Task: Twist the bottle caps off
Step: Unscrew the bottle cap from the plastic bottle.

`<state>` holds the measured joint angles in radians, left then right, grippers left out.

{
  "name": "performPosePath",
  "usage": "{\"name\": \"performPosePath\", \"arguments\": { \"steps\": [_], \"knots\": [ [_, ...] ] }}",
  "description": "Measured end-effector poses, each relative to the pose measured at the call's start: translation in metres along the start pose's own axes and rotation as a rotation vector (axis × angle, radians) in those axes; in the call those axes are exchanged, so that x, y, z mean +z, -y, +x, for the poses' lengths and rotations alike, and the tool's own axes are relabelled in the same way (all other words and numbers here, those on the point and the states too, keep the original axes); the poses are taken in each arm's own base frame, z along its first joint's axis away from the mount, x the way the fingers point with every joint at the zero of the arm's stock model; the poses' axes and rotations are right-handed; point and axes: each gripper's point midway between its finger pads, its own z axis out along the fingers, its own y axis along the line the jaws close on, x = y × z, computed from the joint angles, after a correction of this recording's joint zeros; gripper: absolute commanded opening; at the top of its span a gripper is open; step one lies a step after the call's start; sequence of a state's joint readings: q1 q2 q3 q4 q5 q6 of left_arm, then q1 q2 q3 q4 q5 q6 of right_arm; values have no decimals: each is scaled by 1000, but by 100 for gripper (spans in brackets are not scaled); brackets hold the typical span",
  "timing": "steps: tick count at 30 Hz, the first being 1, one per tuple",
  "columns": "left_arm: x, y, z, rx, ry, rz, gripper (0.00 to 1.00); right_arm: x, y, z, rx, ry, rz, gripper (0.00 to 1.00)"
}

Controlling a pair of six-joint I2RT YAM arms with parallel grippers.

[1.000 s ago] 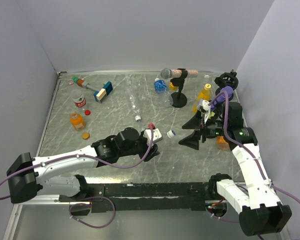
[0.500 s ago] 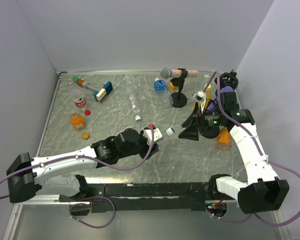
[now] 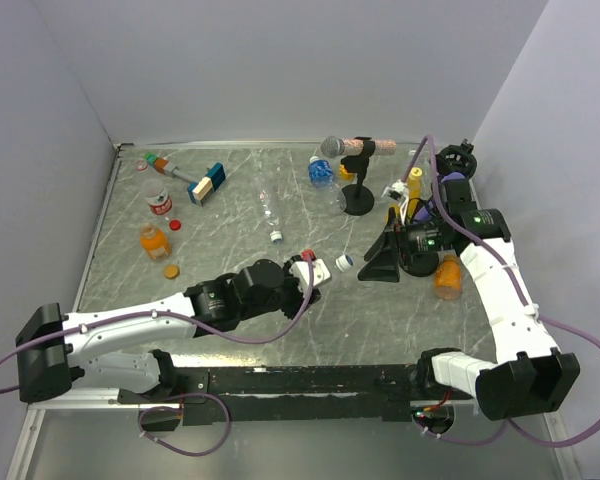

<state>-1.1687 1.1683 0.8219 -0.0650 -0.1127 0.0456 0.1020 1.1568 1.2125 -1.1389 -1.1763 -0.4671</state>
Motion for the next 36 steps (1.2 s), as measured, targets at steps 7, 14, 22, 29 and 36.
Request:
{"name": "performPosePath", "arguments": {
  "steps": [7, 14, 22, 29, 36],
  "knots": [
    [7, 2, 5, 26, -23, 8, 17, 17, -6, 9, 14, -78, -25, 92],
    [7, 6, 4, 28, -21, 23, 17, 23, -1, 12, 62, -107, -32, 77],
    [7, 9, 4, 30, -20, 34, 17, 27, 4, 5, 81, -122, -40, 67],
    [8, 9, 4, 30, -18, 35, 17, 26, 2, -1, 63, -111, -40, 40],
    [11, 9, 6, 35, -26, 34, 17, 26, 0, 1, 74, -116, -45, 16]
  ]
}}
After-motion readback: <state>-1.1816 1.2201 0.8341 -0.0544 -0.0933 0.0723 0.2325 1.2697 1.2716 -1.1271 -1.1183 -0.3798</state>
